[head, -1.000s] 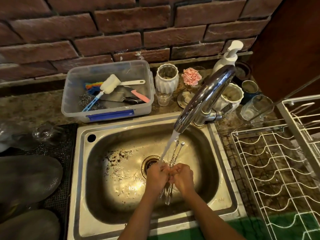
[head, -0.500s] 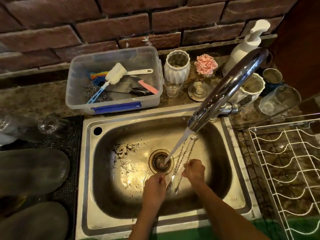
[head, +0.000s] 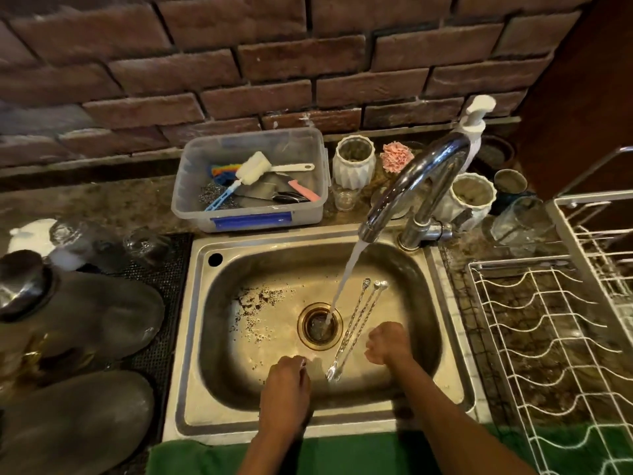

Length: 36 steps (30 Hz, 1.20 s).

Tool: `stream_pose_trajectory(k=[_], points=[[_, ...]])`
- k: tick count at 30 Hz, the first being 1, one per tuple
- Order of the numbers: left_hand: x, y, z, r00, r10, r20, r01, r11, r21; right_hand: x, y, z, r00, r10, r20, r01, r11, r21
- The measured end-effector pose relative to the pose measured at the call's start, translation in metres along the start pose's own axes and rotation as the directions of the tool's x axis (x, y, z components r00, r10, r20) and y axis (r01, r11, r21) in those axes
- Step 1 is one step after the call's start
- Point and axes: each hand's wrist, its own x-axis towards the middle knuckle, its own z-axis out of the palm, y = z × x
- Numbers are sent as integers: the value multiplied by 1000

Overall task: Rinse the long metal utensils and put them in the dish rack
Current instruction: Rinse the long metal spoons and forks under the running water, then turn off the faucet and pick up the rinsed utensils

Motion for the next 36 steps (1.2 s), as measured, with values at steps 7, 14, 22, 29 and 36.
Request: stream_pose_trajectory(k=[7,14,22,29,36], points=[[-53,-10,6,971,177,-162,-148,973,176,-53,0,-37,977,-203,59,206,977,-59],[-94,-12,33,981,164,-107,-124,944,306,-76,13,-58,948,-311,65,311,950,-4],[-100,-17,44,984,160,-83,-120,927,356,-67,9,-72,926,-376,37,373,925,68],[-100,-17,46,981,164,-105,-120,933,338,-56,-86,-88,917,-394,-60,378,812,446],[-100,-18,46,980,168,-110,-122,932,340,-57,-153,-99,951,-299,-79,283,738,612]])
